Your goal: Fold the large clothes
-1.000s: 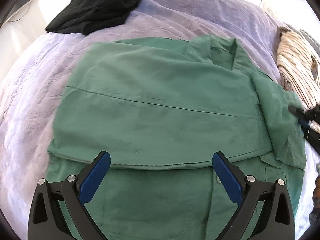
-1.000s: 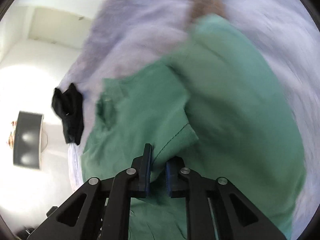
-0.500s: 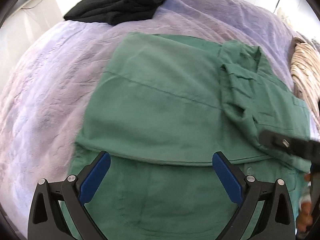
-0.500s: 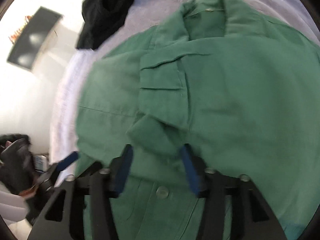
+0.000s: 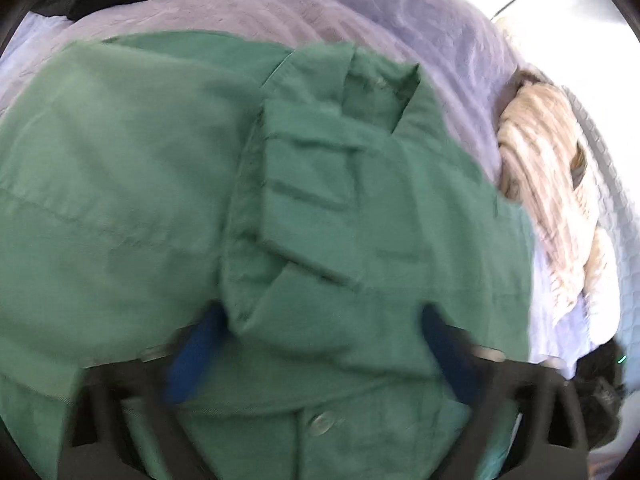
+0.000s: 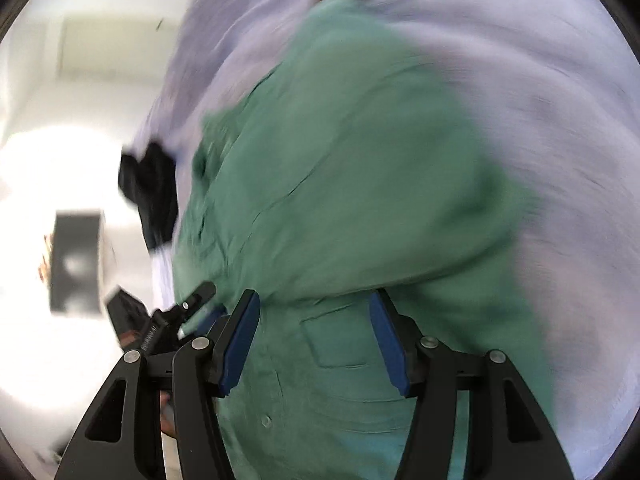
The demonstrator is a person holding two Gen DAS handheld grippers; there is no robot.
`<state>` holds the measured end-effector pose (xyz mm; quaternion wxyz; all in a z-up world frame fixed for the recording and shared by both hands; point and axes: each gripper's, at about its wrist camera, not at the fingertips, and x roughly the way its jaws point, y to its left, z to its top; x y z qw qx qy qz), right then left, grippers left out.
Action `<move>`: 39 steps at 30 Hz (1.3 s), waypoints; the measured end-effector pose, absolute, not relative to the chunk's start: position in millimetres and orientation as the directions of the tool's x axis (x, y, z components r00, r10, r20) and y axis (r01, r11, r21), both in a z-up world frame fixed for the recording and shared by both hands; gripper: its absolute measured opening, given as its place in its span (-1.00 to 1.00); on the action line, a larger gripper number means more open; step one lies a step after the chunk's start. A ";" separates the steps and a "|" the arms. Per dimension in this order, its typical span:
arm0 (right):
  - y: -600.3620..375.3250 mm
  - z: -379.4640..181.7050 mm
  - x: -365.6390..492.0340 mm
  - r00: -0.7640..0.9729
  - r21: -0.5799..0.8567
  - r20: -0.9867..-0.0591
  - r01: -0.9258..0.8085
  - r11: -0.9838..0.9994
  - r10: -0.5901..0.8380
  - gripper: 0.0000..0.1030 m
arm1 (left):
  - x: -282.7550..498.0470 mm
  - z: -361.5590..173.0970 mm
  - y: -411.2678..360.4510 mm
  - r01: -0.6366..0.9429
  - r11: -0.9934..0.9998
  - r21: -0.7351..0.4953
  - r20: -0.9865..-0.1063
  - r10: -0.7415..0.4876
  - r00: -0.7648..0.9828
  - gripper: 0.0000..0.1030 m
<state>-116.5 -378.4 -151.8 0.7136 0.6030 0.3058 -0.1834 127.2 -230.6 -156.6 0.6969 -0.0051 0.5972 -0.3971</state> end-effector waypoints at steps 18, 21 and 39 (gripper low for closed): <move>-401.1 -160.1 -177.8 0.756 0.758 -0.648 0.652 0.014 -0.094 -0.95 | 147.8 -142.5 -197.6 0.550 0.680 -0.485 -0.818 -0.575 -0.010 -0.82; -399.7 -159.8 -179.9 0.685 0.678 -0.723 0.729 0.096 -0.093 -0.95 | 143.7 -154.5 -197.9 0.573 0.691 -0.441 -0.848 -0.530 -0.013 -0.82; -455.4 -115.5 -142.9 0.687 0.626 -0.720 0.705 0.335 -0.100 0.41 | 143.3 -132.2 -183.2 0.596 0.771 -0.225 -0.895 -0.405 0.186 0.61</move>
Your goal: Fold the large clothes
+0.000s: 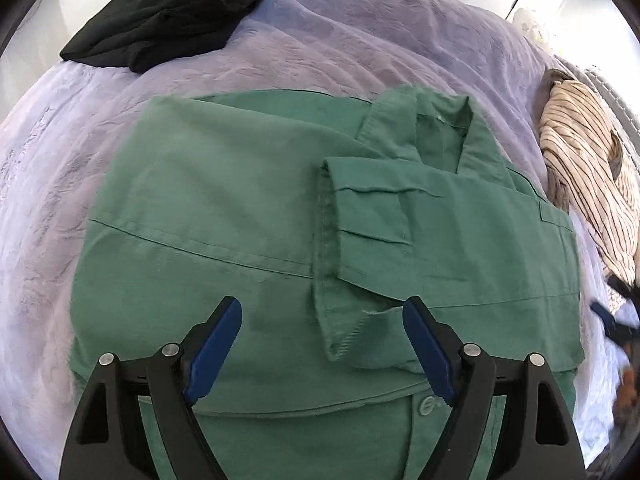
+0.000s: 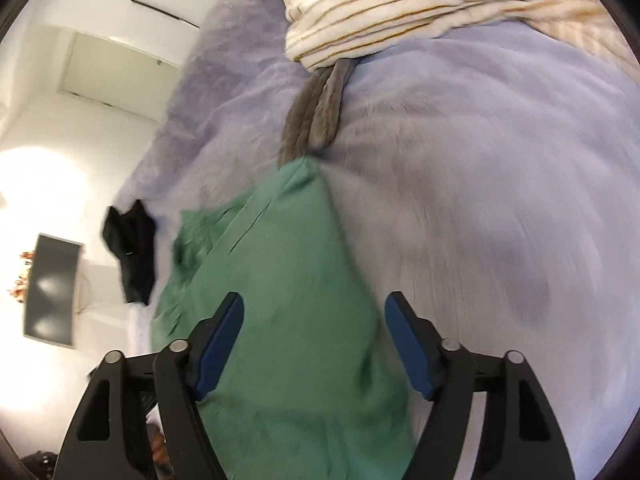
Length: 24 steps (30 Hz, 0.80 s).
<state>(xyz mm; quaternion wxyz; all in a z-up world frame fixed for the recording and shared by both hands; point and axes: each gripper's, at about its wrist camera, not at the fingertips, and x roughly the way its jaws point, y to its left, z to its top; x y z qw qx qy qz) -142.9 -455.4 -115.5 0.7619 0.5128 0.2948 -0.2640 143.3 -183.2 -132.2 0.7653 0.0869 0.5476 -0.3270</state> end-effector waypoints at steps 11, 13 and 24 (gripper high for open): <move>-510.7 -138.3 -55.0 0.620 0.546 -0.781 0.737 0.400 -0.077 -0.94 | 137.1 -148.7 -200.0 0.608 0.774 -0.179 -0.912 -0.362 0.193 0.61; -517.3 -152.1 -55.3 0.576 0.507 -0.814 0.769 0.388 -0.077 -0.94 | 136.4 -155.7 -204.9 0.616 0.773 -0.150 -0.914 -0.346 0.211 0.61; -486.8 -122.0 -87.7 0.569 0.481 -0.810 0.782 0.397 -0.141 -0.89 | 138.0 -127.0 -192.1 0.668 0.741 -0.064 -0.904 -0.326 0.275 0.28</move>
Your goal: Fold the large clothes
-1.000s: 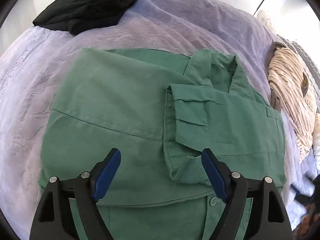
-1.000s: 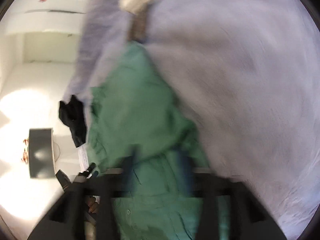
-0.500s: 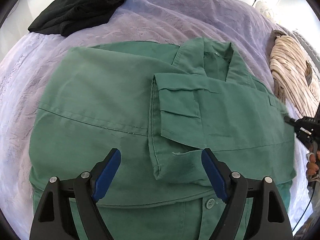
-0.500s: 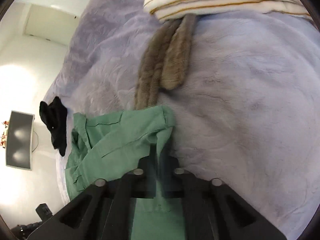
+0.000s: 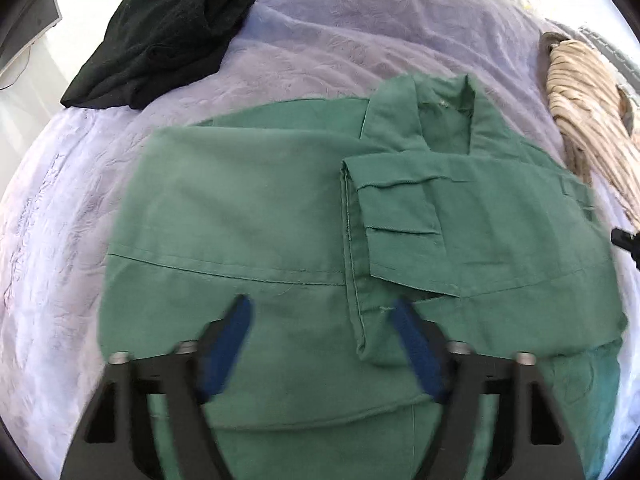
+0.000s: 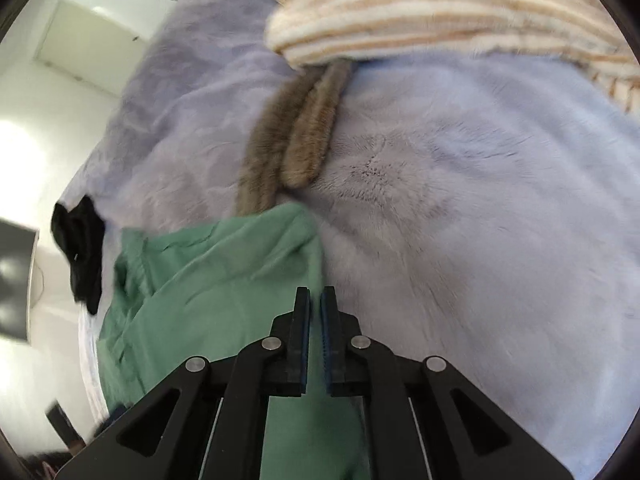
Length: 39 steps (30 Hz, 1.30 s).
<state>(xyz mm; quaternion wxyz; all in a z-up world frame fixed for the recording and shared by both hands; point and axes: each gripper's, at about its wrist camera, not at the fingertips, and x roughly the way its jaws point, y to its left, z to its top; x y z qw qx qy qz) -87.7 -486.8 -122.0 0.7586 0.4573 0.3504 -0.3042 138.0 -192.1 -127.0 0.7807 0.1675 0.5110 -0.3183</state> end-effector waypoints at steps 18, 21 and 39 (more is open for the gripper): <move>-404.5 -154.7 -161.1 0.427 0.384 -0.903 0.848 0.365 -0.044 -0.93 | 116.3 -142.7 -186.8 0.676 0.736 -0.011 -0.932 -0.252 0.260 0.28; -398.8 -154.0 -176.6 0.454 0.423 -0.891 0.846 0.323 -0.023 -0.93 | 110.6 -138.4 -177.6 0.664 0.748 -0.018 -0.938 -0.242 0.247 0.28; -334.0 -111.5 -195.6 0.474 0.466 -0.878 0.809 0.357 0.072 0.26 | 37.5 -88.4 -110.6 0.624 0.781 0.001 -0.969 -0.154 0.194 0.71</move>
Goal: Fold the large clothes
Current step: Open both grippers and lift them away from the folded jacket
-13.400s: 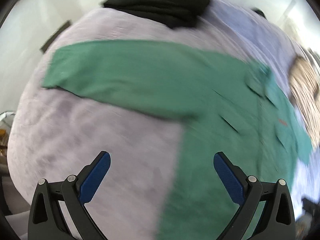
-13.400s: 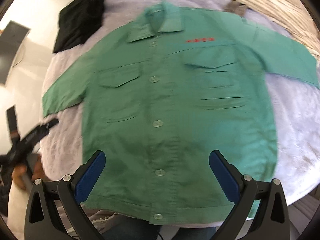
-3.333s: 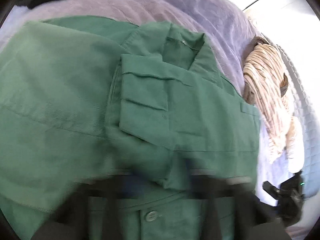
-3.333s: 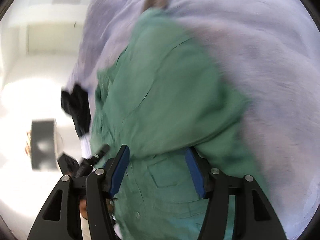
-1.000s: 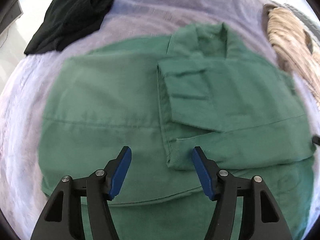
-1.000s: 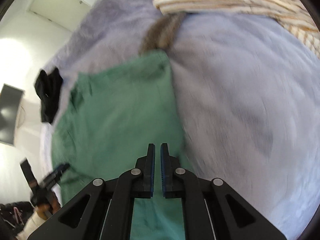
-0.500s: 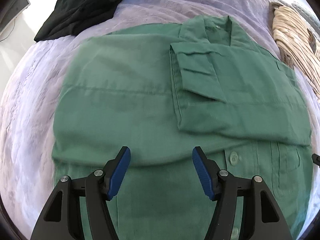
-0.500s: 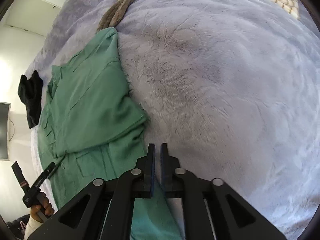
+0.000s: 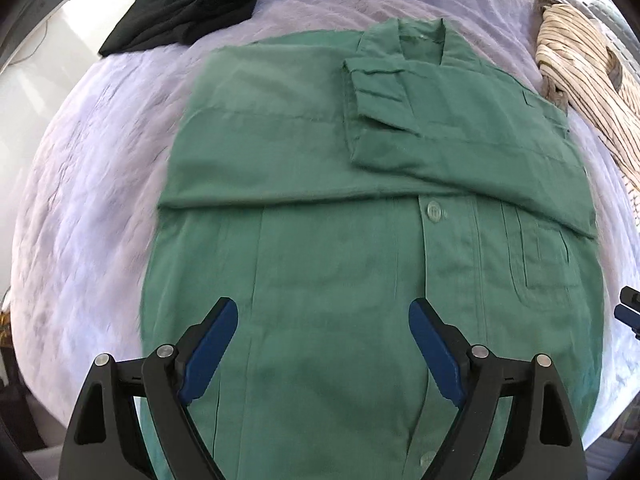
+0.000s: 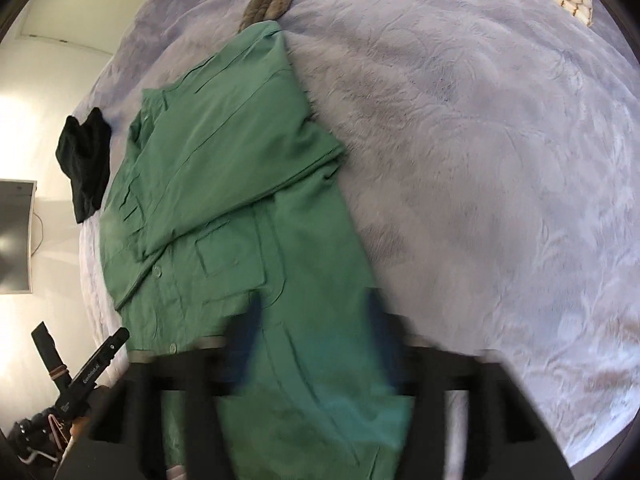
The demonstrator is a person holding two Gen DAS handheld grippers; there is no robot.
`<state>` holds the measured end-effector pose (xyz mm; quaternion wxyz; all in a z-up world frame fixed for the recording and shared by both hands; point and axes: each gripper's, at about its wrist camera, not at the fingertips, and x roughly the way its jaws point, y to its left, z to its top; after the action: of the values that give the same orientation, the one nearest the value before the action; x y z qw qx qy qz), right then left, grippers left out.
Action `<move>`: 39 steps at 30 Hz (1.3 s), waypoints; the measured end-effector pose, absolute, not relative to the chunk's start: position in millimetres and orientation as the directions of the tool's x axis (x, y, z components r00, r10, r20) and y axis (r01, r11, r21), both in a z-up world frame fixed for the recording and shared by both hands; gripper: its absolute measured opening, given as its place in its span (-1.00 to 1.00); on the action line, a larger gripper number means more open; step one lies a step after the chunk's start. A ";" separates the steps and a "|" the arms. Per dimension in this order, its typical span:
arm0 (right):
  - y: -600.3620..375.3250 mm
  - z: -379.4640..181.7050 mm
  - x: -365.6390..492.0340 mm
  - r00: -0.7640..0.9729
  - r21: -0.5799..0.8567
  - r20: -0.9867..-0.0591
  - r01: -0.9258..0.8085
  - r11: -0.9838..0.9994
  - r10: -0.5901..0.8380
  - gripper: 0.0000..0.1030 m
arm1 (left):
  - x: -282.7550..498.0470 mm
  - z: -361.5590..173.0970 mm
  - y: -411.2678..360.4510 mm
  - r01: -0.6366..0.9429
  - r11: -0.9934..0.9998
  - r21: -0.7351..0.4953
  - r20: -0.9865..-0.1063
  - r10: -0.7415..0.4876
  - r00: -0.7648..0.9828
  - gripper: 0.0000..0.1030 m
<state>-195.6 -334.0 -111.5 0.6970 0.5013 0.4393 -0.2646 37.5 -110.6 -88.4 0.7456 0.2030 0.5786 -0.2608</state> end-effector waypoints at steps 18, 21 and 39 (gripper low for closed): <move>-270.5 -78.4 -202.3 0.451 0.478 -0.875 0.756 0.448 0.175 0.57 | -20.9 -53.7 -52.3 0.603 0.797 0.041 -0.979 -0.087 0.182 1.00; -256.1 -73.2 -203.1 0.440 0.468 -0.881 0.757 0.456 0.175 0.60 | -24.9 -52.2 -47.1 0.613 0.790 0.026 -0.980 -0.101 0.172 1.00; -155.8 -85.8 -204.5 0.419 0.453 -0.891 0.793 0.408 0.174 1.00 | -33.0 -79.1 23.4 0.673 0.739 0.023 -0.988 -0.088 0.130 1.00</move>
<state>-204.5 -155.8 -85.8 0.6819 0.4944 0.4890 -0.2266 -33.0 23.4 -79.1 0.7115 0.2427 0.6028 -0.2676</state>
